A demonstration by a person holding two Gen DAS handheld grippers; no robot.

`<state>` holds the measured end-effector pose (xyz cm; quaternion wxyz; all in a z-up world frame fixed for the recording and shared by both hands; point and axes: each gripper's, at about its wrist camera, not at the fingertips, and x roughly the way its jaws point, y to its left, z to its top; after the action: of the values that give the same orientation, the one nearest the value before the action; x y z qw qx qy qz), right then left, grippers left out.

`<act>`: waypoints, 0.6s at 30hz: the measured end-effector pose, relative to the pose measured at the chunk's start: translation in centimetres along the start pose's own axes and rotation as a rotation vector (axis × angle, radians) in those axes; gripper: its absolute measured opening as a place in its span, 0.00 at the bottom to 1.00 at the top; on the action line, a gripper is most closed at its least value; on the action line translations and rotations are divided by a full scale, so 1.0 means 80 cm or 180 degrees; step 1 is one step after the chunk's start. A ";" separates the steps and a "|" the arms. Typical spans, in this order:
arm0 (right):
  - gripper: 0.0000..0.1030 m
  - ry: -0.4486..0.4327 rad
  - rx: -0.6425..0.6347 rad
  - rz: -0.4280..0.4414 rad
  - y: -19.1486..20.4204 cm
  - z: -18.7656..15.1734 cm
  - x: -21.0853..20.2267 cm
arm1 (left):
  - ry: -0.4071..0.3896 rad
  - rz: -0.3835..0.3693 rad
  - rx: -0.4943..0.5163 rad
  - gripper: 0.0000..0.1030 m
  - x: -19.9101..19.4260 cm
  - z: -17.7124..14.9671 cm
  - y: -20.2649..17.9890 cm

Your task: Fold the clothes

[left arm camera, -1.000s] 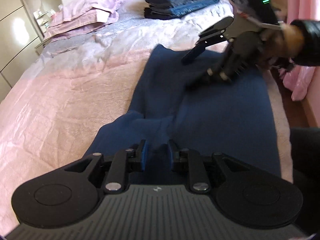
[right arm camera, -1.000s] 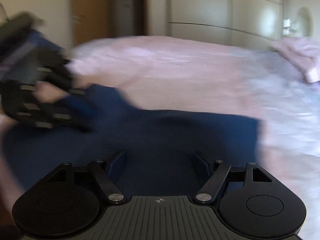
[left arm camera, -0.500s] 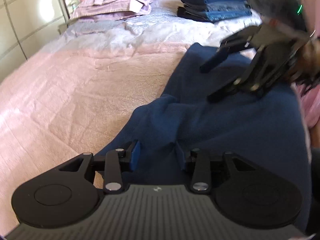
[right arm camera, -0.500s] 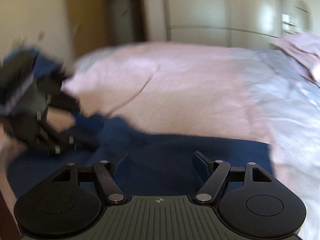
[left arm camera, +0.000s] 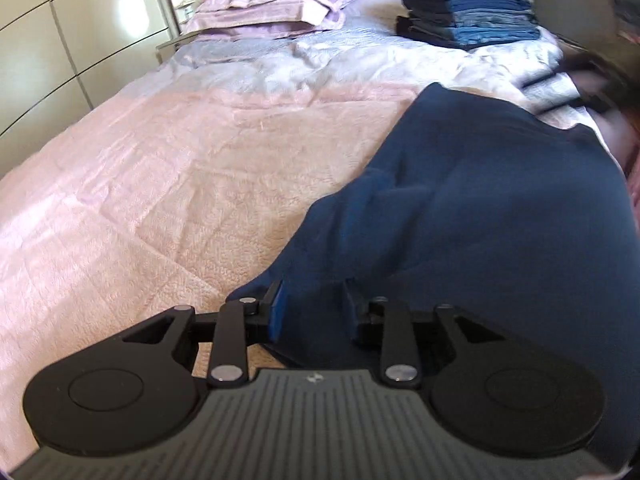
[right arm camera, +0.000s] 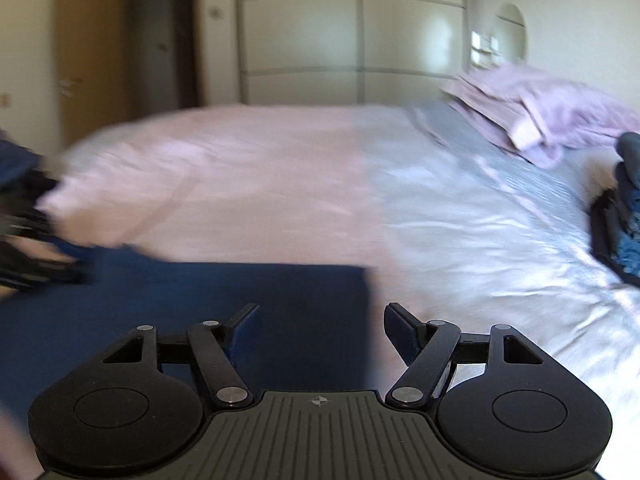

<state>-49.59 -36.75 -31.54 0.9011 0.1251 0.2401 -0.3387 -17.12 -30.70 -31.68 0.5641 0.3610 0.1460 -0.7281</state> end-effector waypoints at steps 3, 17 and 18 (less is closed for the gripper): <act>0.70 0.0225 -0.0022 0.0126 0.033 -0.037 -0.002 | 0.0041 0.0025 -0.0069 0.27 -0.013 0.006 0.004; 0.71 0.0035 0.0188 0.0214 0.111 -0.072 -0.045 | -0.0155 -0.0153 -0.0058 0.26 -0.091 -0.042 -0.068; 0.71 0.0044 0.0170 0.0192 0.113 -0.070 -0.047 | -0.0151 -0.0171 -0.0139 0.26 -0.095 -0.039 -0.062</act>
<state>-47.98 -25.84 -33.77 0.9056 0.1586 0.2333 -0.3168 -19.82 -21.72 -29.54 0.5554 0.3272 0.1581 -0.7480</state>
